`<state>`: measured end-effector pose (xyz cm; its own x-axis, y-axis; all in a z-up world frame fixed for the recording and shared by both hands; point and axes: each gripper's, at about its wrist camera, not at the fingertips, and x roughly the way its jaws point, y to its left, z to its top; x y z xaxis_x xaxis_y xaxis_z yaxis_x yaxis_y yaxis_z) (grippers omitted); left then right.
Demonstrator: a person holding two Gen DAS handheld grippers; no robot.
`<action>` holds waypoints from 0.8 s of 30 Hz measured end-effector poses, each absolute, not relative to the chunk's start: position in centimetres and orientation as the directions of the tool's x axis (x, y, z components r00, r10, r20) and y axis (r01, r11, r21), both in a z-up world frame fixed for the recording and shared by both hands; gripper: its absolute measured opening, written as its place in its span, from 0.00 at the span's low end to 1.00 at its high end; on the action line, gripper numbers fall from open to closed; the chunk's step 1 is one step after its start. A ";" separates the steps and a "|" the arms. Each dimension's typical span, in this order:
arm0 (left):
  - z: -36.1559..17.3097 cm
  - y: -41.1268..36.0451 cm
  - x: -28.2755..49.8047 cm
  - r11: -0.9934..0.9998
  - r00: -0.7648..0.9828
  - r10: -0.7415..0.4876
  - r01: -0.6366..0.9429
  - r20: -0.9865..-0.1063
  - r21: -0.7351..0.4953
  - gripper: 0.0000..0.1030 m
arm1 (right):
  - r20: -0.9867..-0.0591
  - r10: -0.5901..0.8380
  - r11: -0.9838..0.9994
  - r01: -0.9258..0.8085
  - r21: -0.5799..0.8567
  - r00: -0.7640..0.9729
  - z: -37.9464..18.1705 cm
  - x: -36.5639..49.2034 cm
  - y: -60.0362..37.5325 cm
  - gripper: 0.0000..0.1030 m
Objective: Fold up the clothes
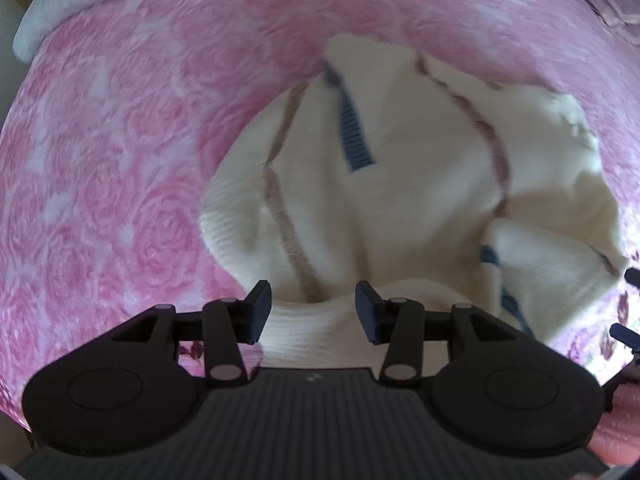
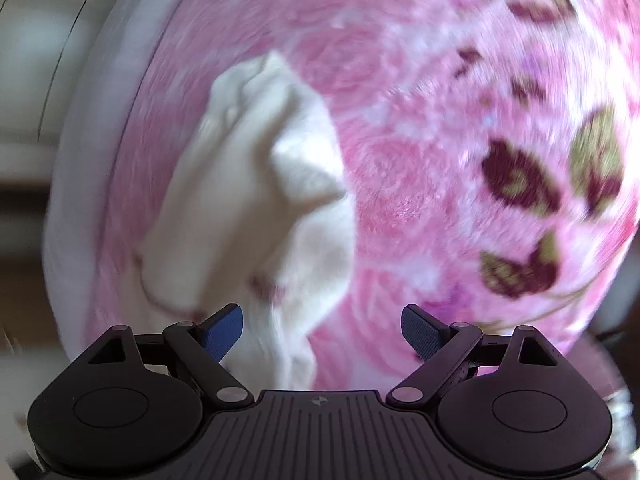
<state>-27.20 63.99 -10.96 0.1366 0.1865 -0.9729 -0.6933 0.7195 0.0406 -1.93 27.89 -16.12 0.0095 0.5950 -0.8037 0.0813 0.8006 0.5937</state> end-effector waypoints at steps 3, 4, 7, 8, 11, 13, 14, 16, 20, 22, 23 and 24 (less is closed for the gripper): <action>-11.9 64.5 -27.8 0.702 0.130 0.185 -0.712 -0.974 0.039 0.41 | -0.777 0.629 0.759 0.186 0.624 0.041 -18.3 -1.5 28.3 0.87; -12.1 64.7 -28.0 0.698 0.130 0.185 -0.715 -0.974 0.037 0.41 | -0.777 0.627 0.755 0.208 0.622 0.047 -18.9 -1.3 28.5 0.87; -12.5 65.0 -28.1 0.689 0.127 0.185 -0.724 -0.974 0.036 0.41 | -0.780 0.622 0.742 0.271 0.613 0.065 -20.8 -0.8 28.9 0.85; -12.6 65.1 -28.1 0.686 0.126 0.185 -0.727 -0.975 0.036 0.41 | -0.781 0.620 0.739 0.284 0.611 0.068 -21.4 -0.6 29.1 0.79; -12.4 65.3 -27.8 0.677 0.126 0.188 -0.735 -0.974 0.035 0.41 | -0.782 0.623 0.762 0.206 0.614 0.026 -21.4 0.5 29.0 0.14; -12.1 65.3 -27.3 0.675 0.133 0.190 -0.737 -0.973 0.031 0.40 | -0.793 0.607 0.773 0.196 0.603 0.050 -20.3 1.6 27.7 0.12; -11.9 65.3 -26.9 0.675 0.138 0.191 -0.737 -0.972 0.028 0.40 | -0.809 0.583 0.790 0.181 0.585 0.070 -19.4 2.5 26.7 0.12; -11.4 65.3 -26.2 0.679 0.155 0.192 -0.734 -0.969 0.017 0.40 | -0.833 0.543 0.823 0.127 0.553 0.110 -17.3 4.8 24.6 0.11; -10.5 64.8 -24.1 0.698 0.193 0.174 -0.716 -0.966 -0.017 0.40 | -0.852 0.486 0.870 -0.016 0.493 0.196 -12.5 11.4 20.5 0.10; -10.1 64.5 -22.6 0.712 0.214 0.159 -0.702 -0.964 -0.038 0.40 | -0.854 0.432 0.902 -0.140 0.408 0.290 -9.6 15.4 19.5 0.10; -10.0 64.3 -21.7 0.718 0.225 0.152 -0.694 -0.962 -0.049 0.40 | -0.850 0.400 0.915 -0.197 0.351 0.344 -8.1 17.5 19.1 0.10; -9.9 64.1 -20.8 0.725 0.236 0.147 -0.687 -0.961 -0.058 0.40 | -0.840 0.363 0.928 -0.235 0.289 0.404 -6.8 19.4 18.7 0.10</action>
